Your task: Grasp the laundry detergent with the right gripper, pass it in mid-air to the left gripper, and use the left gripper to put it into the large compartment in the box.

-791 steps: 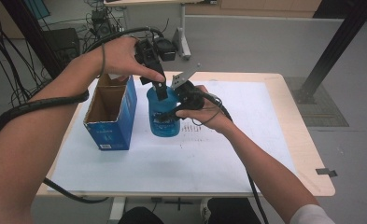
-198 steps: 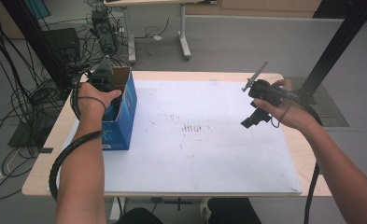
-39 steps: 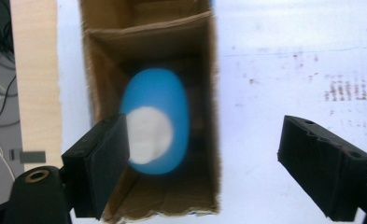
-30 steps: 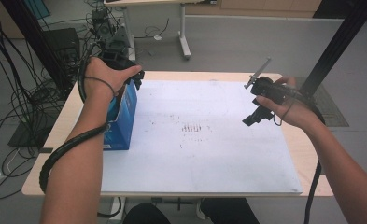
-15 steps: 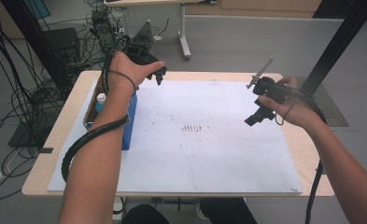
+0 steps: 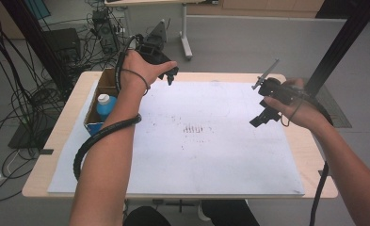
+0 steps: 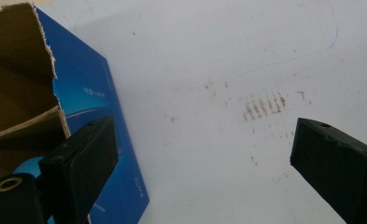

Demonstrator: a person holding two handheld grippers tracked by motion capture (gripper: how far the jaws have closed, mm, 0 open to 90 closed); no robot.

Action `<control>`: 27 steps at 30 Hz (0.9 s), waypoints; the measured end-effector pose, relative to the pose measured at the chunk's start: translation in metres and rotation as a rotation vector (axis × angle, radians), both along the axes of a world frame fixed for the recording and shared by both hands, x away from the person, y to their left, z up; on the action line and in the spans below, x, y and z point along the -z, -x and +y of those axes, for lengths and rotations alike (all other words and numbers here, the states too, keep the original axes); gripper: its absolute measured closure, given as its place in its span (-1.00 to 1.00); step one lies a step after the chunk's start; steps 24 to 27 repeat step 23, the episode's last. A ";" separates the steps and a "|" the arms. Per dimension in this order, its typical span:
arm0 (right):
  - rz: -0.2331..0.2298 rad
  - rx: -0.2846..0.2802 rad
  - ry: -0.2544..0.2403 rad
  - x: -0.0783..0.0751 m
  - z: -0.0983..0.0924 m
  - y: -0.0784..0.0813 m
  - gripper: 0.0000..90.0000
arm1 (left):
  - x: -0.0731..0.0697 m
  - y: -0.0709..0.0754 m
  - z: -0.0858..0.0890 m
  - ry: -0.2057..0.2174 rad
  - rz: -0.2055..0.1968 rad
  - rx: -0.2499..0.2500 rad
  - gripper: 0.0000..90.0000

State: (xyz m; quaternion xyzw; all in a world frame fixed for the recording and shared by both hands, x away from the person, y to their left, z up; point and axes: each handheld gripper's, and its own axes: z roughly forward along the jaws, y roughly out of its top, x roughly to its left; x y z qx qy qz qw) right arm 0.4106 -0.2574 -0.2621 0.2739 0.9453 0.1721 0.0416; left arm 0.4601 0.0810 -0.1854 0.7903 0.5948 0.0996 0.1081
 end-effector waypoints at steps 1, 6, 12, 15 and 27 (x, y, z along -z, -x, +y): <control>0.001 0.000 0.000 0.000 0.000 0.000 -0.87 | 0.000 0.000 0.000 -0.002 0.000 0.002 -0.82; 0.003 -0.001 -0.001 0.001 0.000 0.000 -0.87 | 0.000 0.001 0.000 0.000 -0.003 0.004 -0.82; 0.000 -0.004 0.003 0.000 0.002 0.001 -0.87 | 0.001 0.002 0.003 0.001 -0.001 0.003 -0.81; -0.001 -0.005 0.005 0.000 0.003 0.002 -0.87 | 0.001 0.003 0.004 0.001 -0.002 -0.001 -0.81; -0.001 -0.011 0.006 0.002 0.005 0.004 -0.87 | 0.003 0.008 0.007 0.010 -0.003 -0.003 -0.81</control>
